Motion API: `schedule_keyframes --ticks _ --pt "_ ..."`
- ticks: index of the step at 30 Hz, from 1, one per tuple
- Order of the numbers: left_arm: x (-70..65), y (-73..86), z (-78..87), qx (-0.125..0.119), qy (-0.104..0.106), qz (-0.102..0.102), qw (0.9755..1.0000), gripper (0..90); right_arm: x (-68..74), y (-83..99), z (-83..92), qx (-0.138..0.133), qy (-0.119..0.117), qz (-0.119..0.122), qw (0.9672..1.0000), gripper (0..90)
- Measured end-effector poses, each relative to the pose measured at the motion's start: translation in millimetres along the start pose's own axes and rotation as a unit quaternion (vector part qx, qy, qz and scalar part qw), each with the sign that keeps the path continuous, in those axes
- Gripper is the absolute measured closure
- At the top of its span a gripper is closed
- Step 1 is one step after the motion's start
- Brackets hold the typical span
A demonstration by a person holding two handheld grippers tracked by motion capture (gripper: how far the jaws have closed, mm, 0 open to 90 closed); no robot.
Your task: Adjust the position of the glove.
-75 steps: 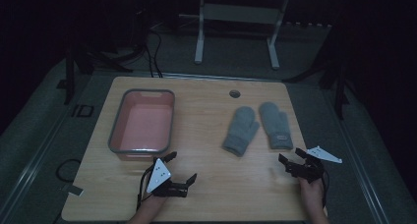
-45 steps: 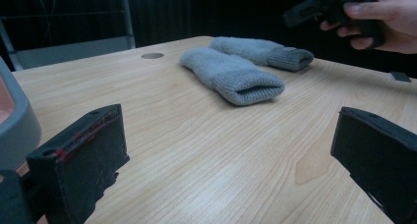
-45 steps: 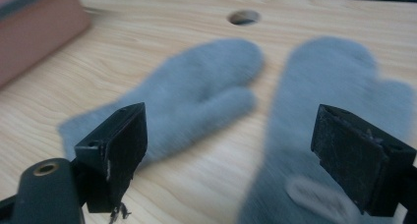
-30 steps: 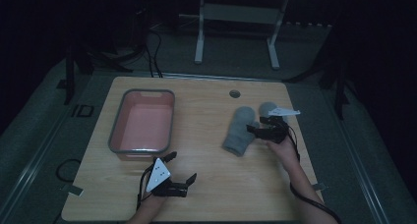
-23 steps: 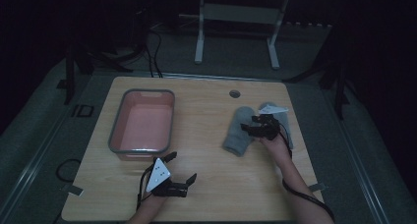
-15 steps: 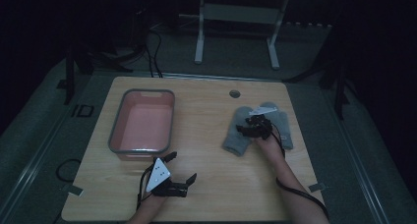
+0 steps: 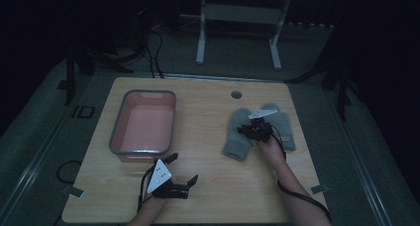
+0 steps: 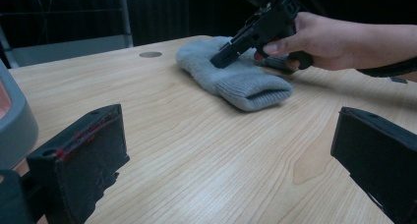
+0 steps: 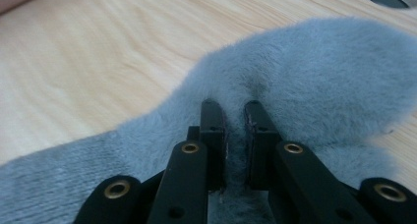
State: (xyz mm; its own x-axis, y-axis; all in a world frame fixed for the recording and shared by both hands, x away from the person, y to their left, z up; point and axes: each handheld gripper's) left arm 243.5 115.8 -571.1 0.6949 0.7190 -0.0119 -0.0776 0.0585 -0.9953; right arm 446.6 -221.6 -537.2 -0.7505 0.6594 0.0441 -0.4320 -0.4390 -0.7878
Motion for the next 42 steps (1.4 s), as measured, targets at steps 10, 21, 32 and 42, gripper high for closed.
schedule_keyframes --ticks 10,21,32,42 --pt "-0.2 0.0 0.0 0.001 -0.001 -0.002 1.0000 0.7 46.0 -17.6 13.7 -0.021 -0.097 0.061 0.9932 81.7" --pt "0.3 -0.1 0.1 0.001 0.001 0.000 1.0000 0.7 51.9 -4.6 -12.6 0.004 -0.111 0.056 0.9922 77.2" --pt "0.0 0.0 0.0 0.001 0.004 0.002 1.0000 0.7 49.9 -3.9 -6.7 -0.005 -0.107 0.057 0.9927 41.2" --pt "-0.1 -0.1 -0.1 0.001 0.003 0.002 1.0000 0.7 21.4 -4.8 55.2 -0.079 -0.015 -0.009 0.9967 11.1"
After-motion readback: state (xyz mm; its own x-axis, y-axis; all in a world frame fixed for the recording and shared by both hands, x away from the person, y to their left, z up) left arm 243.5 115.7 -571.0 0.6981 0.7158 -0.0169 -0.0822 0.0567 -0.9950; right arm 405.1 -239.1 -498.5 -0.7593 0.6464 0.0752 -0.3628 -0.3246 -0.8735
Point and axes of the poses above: each handheld gripper's, and its own axes: z roughly backward along the jaws, y roughly out of its underside, x roughly to its left, and after that the axes turned 4 degrees about -x, right-handed
